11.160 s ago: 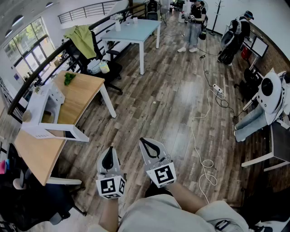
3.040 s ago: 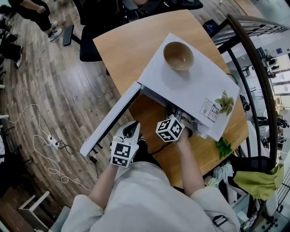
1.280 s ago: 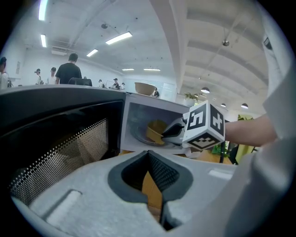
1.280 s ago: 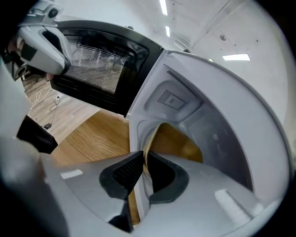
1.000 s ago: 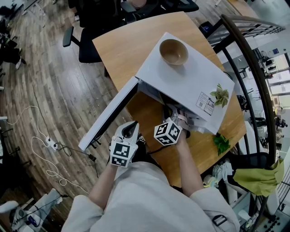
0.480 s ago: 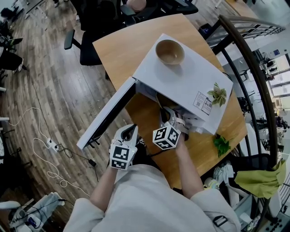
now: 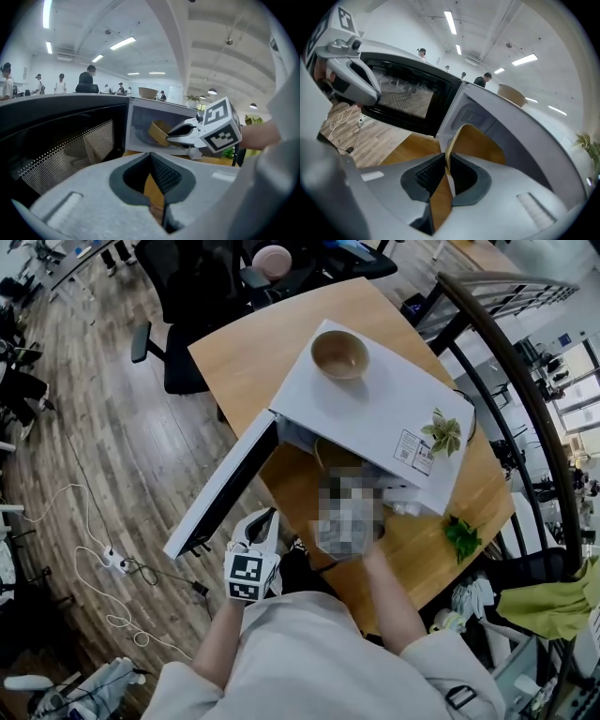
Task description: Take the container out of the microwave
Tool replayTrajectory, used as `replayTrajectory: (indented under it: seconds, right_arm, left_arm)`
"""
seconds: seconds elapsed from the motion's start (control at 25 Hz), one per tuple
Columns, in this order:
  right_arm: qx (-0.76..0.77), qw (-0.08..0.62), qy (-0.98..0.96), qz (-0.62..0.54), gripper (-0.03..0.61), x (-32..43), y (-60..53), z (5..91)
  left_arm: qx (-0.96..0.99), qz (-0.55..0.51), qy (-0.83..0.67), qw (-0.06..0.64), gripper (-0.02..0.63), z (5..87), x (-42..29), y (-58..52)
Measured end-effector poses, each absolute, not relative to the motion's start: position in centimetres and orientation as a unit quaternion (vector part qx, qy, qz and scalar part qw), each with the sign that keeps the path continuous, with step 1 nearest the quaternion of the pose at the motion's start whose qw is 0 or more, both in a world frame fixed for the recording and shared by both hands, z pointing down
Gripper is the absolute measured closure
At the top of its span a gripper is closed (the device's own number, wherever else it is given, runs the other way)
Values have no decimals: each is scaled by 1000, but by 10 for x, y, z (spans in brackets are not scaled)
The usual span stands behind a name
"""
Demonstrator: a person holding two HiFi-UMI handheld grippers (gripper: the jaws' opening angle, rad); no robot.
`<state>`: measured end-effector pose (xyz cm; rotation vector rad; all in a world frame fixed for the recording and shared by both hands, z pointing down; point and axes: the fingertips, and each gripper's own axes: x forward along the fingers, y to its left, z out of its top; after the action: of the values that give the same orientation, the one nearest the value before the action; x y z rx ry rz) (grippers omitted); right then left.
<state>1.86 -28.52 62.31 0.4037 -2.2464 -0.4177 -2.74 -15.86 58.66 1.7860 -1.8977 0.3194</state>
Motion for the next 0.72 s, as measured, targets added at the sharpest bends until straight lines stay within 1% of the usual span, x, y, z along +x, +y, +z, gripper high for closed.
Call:
replayTrajectory:
  seconds: [0.32,0.52,0.72]
  right_arm:
    - [186,380,-893,-151,532,16,-263,612]
    - [203,353,-910,-82,531,15,-247,603]
    - [218,332,-916,-45,531,14,-236,594]
  left_arm:
    - [682,125,-678,242,611,581,-31,-150]
    - [695,118,-669,237,611,576,-34,-145]
    - [710,120,-655,228,611,572,-34,-140]
